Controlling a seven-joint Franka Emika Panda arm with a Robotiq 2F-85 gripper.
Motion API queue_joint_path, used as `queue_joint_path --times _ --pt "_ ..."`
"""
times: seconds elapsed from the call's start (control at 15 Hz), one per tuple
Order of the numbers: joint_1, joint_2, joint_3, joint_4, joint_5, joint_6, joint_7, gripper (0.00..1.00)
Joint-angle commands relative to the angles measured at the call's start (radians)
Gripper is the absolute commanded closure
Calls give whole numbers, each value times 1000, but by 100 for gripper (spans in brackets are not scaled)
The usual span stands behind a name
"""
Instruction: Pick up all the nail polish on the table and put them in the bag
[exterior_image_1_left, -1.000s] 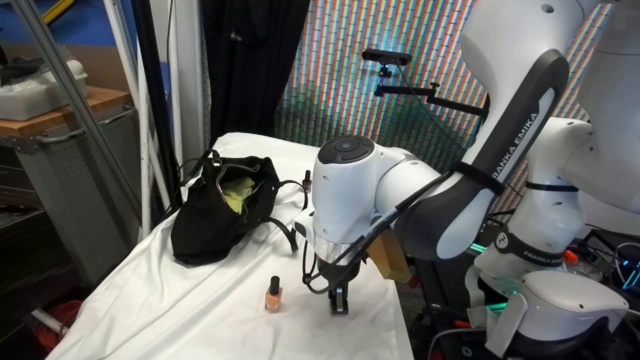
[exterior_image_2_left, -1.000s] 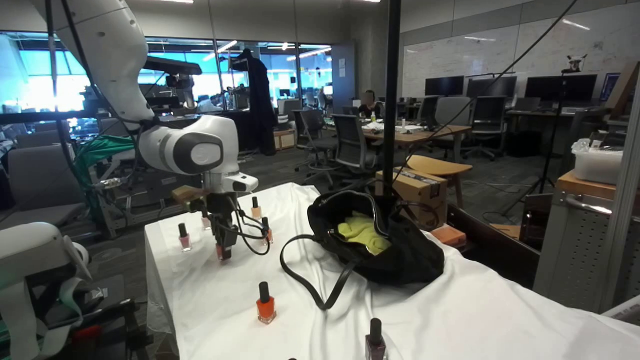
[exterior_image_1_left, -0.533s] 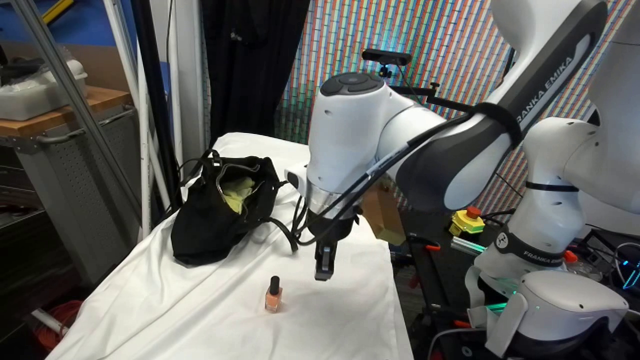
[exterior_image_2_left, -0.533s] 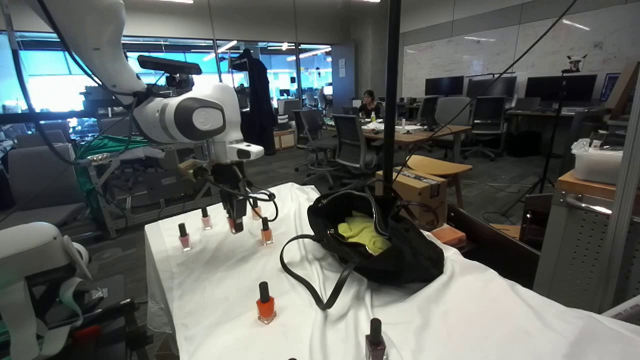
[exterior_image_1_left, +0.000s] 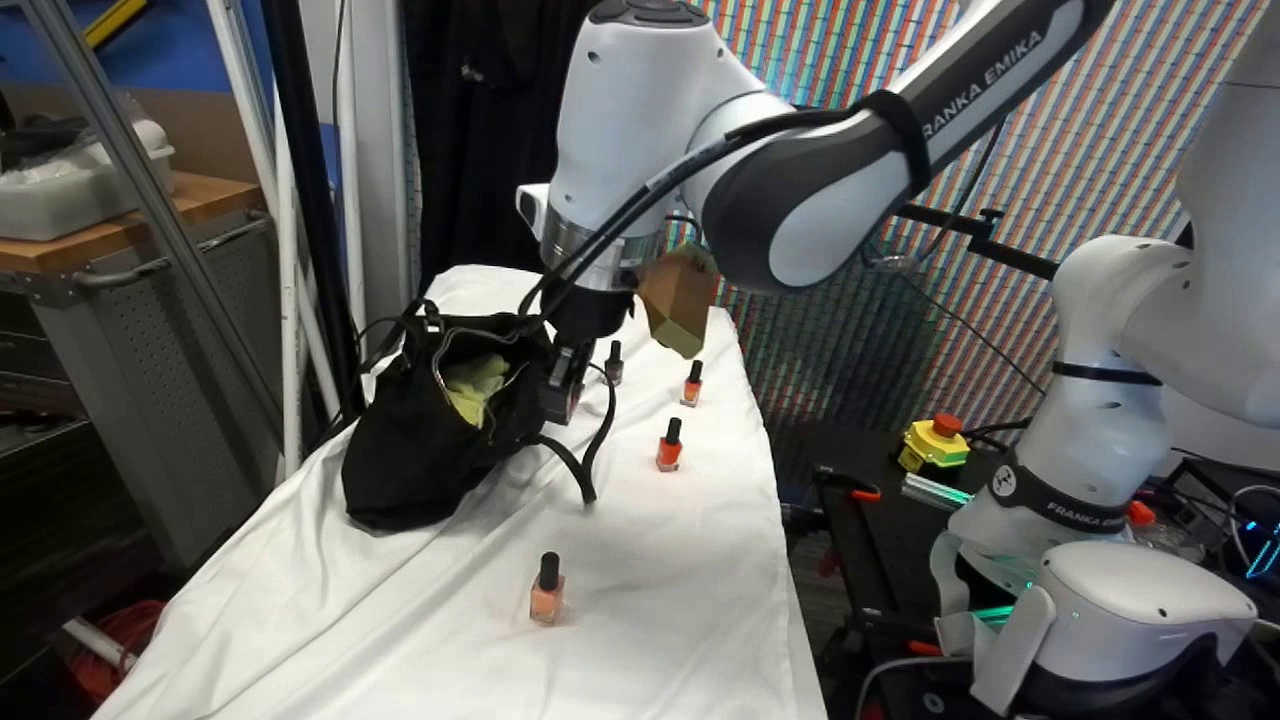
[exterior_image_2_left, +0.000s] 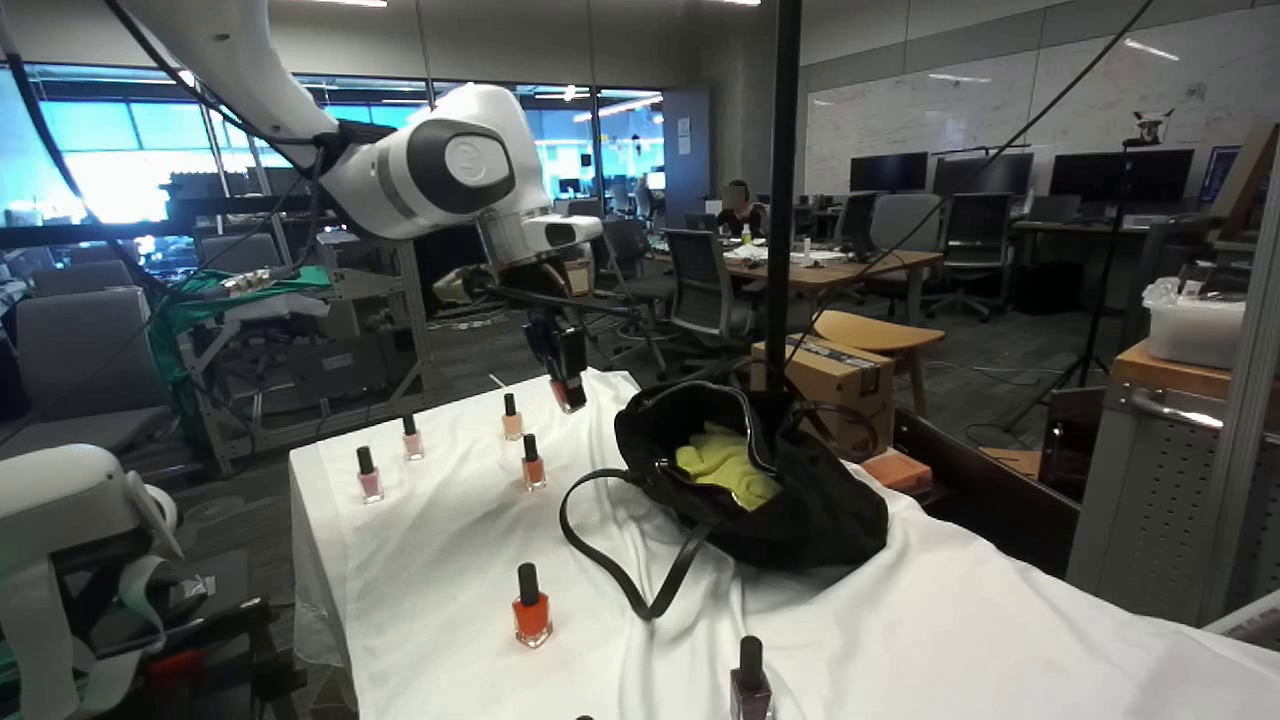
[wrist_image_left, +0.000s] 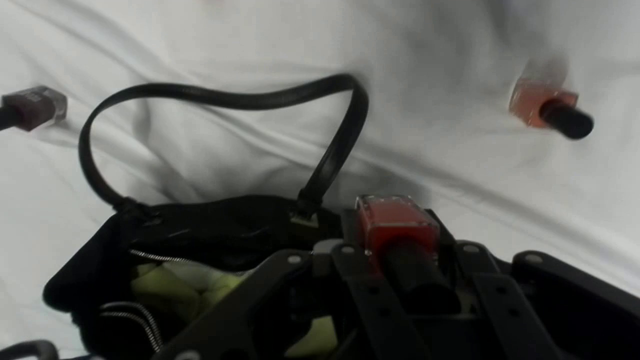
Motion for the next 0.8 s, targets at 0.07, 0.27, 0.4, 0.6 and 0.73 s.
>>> queue_joint_path --times 0.07,0.27,0.4,0.6,0.73 --pt "-24 111 -32 185 -69 -12 46 84" --pt "-19 205 -60 295 -86 -18 55 84" --pt "-15 261 -74 356 -75 -25 39 84" --pt "-4 333 -102 428 -73 -34 37 84" --pt "-1 365 -117 463 -64 -36 32 84"
